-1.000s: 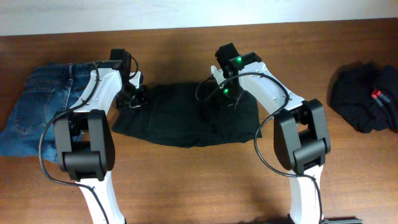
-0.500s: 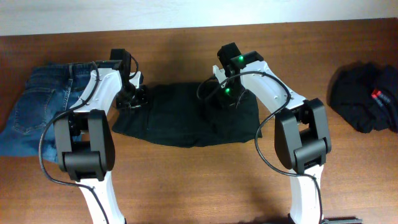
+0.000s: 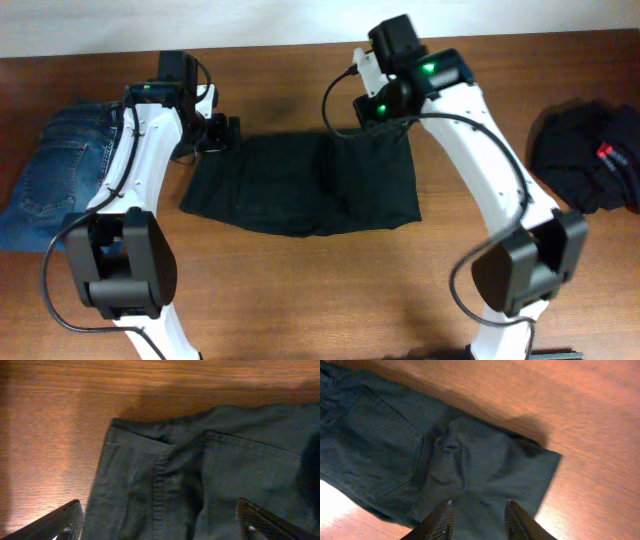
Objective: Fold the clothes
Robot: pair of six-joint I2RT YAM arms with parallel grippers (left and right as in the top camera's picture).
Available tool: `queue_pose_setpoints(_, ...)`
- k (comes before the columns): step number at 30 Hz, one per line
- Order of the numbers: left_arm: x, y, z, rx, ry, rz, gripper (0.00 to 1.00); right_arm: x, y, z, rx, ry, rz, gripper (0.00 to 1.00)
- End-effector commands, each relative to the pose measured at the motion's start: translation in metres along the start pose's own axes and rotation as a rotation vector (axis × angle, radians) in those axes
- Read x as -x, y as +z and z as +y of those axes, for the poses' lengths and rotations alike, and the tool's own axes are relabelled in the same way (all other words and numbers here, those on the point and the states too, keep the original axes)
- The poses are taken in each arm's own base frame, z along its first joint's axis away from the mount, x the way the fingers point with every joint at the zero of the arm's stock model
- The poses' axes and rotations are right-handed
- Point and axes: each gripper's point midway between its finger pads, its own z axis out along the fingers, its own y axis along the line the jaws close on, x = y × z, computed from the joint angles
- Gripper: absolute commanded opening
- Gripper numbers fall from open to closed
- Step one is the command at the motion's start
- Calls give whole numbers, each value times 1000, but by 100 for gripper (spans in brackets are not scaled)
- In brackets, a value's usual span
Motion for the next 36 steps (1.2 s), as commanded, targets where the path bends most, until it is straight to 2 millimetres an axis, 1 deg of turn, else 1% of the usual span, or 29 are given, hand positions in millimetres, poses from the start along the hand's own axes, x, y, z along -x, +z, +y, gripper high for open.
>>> queue_pose_setpoints(1, -3, 7, 24, 41, -26, 21, 97, -8, 5, -10, -42, 3, 41, 38)
queue_pose_setpoints(5, -13, 23, 39, 42, -60, 69, 97, -19, 19, -10, -36, 4, 95, 38)
queue_pose_setpoints(8, -19, 37, 43, 29, -31, 109, 97, -29, 34, -4, 1, 9, 135, 38)
queue_pose_setpoints(11, -24, 51, 34, -35, 36, 140, 97, -41, 52, 3, 47, 14, 178, 38)
queue_pose_setpoints(13, -27, 60, 29, -74, 67, 157, 97, -51, 68, 4, 56, 18, 217, 38)
queue_pose_setpoints(18, -33, 76, 6, -233, 142, 176, 98, -78, 105, 7, 82, 29, 312, 38)
queue_pose_setpoints(19, -35, 80, 2, -259, 147, 184, 98, -86, 116, 8, 87, 32, 338, 38)
queue_pose_setpoints(22, -39, 86, 1, -272, 141, 203, 98, -98, 131, 7, 90, 36, 383, 37)
queue_pose_setpoints(26, -47, 99, 2, -276, 132, 242, 98, -106, 141, 7, 92, 39, 414, 38)
queue_pose_setpoints(27, -53, 105, 3, -279, 126, 266, 98, -107, 144, 7, 92, 40, 420, 38)
queue_pose_setpoints(31, -64, 117, 4, -284, 115, 312, 98, -107, 144, 7, 92, 40, 417, 38)
queue_pose_setpoints(34, -70, 120, 2, -295, 108, 337, 97, -107, 144, 7, 92, 40, 417, 37)
queue_pose_setpoints(36, -72, 119, -1, -312, 118, 343, 93, -107, 144, 7, 92, 40, 416, 38)
